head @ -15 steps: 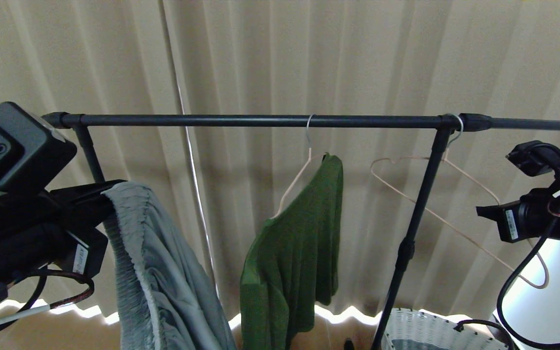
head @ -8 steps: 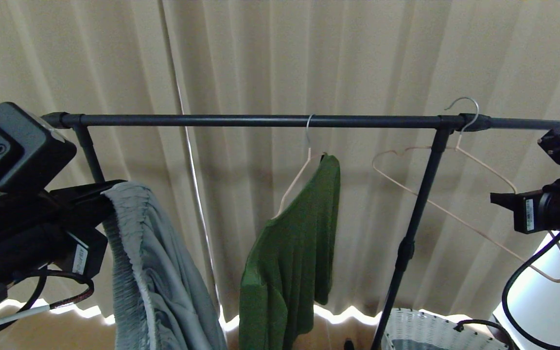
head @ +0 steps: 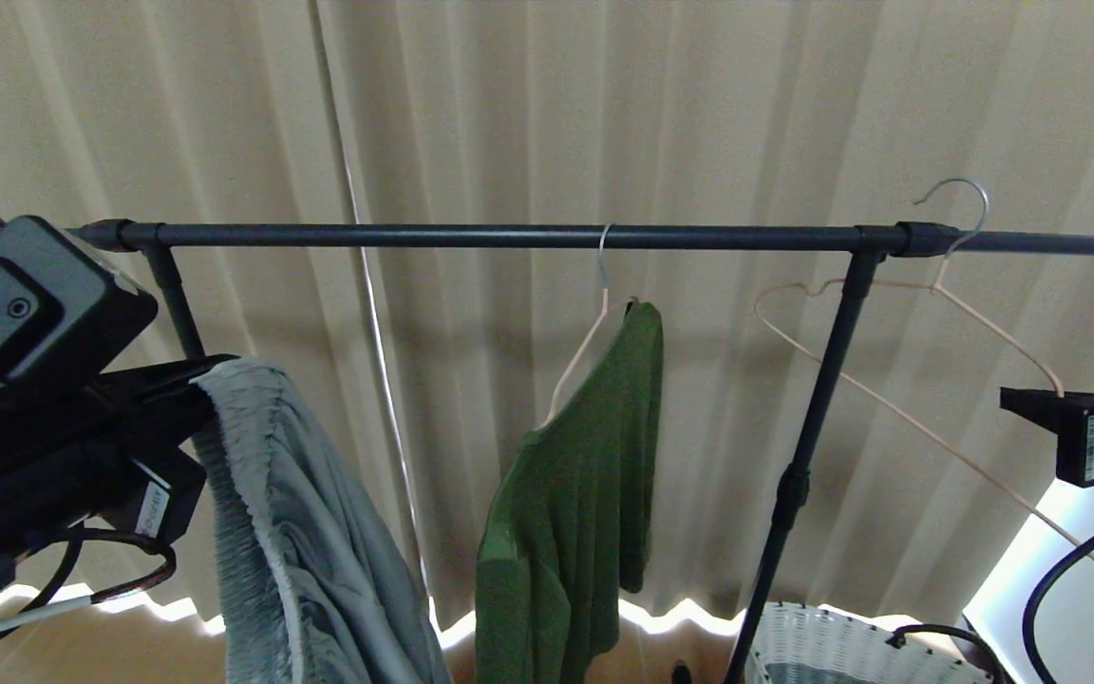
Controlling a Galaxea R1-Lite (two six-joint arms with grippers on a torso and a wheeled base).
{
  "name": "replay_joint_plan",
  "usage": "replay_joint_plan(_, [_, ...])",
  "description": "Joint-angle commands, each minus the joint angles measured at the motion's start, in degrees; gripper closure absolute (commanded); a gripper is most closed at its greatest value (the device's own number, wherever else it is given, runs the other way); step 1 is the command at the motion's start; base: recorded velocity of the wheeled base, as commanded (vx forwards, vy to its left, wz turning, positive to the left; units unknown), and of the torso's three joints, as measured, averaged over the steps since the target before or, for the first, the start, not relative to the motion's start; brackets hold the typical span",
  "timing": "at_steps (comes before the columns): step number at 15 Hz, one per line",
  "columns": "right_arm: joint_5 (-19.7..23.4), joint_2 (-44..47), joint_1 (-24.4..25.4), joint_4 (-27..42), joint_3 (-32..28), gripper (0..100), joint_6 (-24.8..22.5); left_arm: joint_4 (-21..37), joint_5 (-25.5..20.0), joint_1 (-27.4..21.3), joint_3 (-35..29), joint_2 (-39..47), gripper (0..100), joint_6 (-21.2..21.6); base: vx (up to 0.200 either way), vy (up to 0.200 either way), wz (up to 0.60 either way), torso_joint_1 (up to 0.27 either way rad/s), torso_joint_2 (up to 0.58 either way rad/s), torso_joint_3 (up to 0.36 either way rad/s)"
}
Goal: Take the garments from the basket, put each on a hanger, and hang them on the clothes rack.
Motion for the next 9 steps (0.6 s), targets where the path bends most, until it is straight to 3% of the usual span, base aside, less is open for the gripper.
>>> replay_joint_plan(1, [0.0,-3.5,-0.7,0.0,2.1,100,-0.1,-0.1,0.0,0.4,0.3,0.0,100,0.1,0.0,0.0,0.0,0.0,0.0,0.0])
replay_joint_plan(9, [0.0,-8.5,-2.0,0.1,5.0,100,-0.1,-0.1,0.0,1.1,0.7,-0.6,100,0.0,-0.2,0.0,0.0,0.0,0.0,0.002])
